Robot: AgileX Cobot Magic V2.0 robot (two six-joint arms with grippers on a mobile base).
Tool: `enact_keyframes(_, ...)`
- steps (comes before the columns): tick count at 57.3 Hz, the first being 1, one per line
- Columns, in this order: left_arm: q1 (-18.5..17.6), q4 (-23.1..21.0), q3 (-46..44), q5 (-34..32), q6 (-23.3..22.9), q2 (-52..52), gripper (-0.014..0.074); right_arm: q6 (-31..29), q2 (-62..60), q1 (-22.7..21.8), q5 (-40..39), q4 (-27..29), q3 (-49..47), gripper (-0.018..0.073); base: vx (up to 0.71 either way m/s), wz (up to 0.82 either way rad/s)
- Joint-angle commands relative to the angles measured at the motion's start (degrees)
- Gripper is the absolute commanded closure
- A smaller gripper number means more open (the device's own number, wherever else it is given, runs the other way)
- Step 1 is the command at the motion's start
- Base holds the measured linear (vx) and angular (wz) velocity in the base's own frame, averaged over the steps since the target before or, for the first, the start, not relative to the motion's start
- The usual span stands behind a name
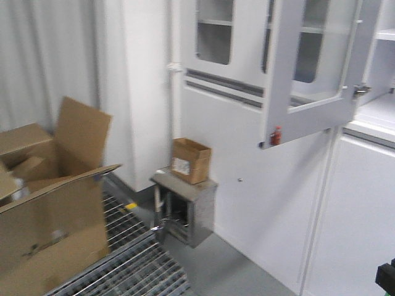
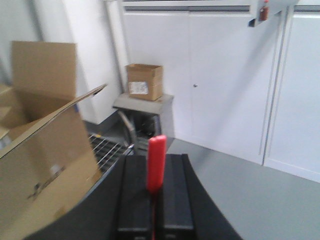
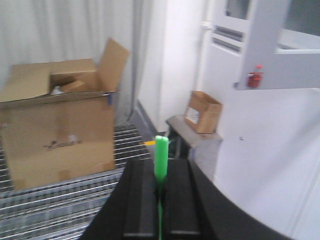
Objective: Sort red and green spoons into left cabinet
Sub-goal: 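Position the base in front of the cabinet shelf with the blue tray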
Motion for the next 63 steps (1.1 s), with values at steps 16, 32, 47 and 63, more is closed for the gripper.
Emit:
enact_keyframes(16,-0.32,-0.88,-1.55,-4.38,-0.43,0.28,0.0597,0.01,0.06,-0.14,-1.25,1.97,-1.64,0.0563,0.38,-0.60)
enact_keyframes(32,-0.32,-0.88,-1.55,-4.45,-0.43,0.28,0.0597,0.01,0.06,-0.14,-1.25,1.97,-1.64,0.0563,0.33,-0.75)
enact_keyframes(47,-0.32,-0.88,-1.55,-4.45,-0.43,0.28,0.0597,0.01,0.06,-0.14,-1.25,1.97,-1.64,0.0563,0.28,-0.76)
enact_keyframes(63,-0.32,-0.88,-1.55,-4.45,-0.43,0.28,0.0597,0.01,0.06,-0.14,-1.13,1.97,-1.64,0.0563,0.27,-0.41)
